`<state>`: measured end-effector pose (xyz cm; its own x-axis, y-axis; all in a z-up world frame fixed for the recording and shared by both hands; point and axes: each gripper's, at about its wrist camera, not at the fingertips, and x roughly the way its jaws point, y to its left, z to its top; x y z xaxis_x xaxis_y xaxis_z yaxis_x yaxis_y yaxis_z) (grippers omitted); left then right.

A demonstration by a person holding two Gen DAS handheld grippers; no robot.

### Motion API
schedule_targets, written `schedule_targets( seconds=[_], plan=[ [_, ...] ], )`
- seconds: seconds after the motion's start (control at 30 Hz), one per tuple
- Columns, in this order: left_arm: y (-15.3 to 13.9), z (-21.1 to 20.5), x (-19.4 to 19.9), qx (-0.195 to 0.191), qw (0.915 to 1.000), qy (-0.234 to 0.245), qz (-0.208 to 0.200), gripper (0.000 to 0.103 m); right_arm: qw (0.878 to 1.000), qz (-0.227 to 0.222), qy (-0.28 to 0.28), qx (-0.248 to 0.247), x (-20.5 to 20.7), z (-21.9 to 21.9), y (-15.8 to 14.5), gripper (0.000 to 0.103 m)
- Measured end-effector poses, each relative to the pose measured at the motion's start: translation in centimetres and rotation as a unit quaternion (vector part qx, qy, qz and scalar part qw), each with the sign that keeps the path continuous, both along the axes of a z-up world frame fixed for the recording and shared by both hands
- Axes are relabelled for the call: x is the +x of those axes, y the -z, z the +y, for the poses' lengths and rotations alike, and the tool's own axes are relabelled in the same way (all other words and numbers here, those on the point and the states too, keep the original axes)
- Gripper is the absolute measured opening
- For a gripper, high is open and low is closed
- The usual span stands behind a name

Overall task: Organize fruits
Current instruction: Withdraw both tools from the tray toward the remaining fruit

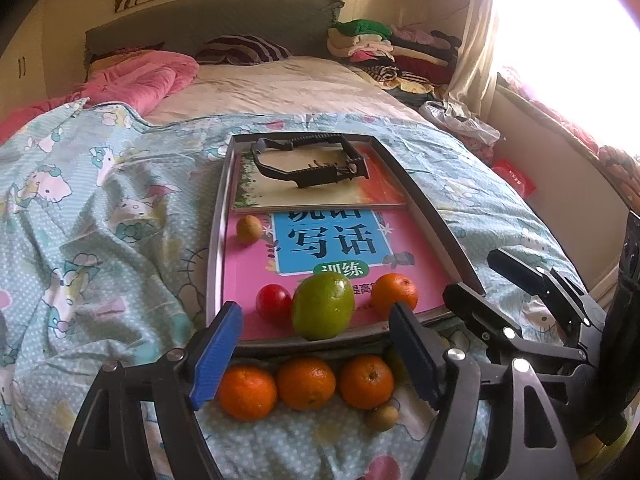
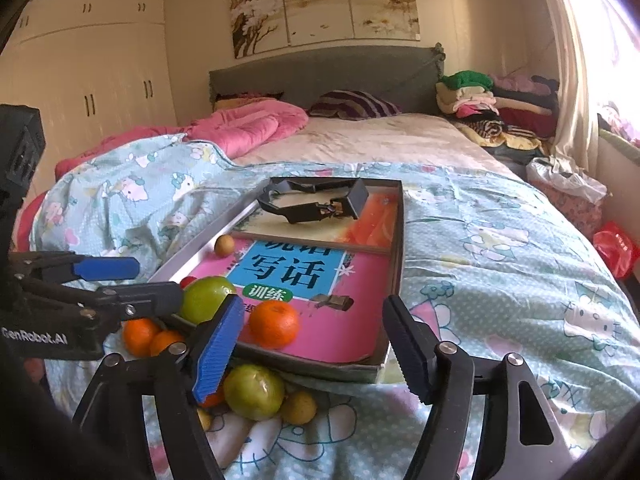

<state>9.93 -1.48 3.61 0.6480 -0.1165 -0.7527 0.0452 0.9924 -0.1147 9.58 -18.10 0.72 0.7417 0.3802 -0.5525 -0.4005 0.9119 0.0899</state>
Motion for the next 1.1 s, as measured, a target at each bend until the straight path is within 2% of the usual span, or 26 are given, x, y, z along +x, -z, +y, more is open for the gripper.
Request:
schedule_targets(
  seconds=[0.4,1.1],
  plan=[
    [-0.8,1.5,-2.2,0.006,0.9999,-0.012,-0.010,0.075,1.000,-0.002,-0.008,0.009,-2.0,0.5,0.2,0.074],
    [-0.3,3.6,-4.4,0.000,0.9996,-0.027,0.002,0.075,1.000,0.019,-0.020,-0.003,-4.6,1.3,1.4,0.074]
  ],
)
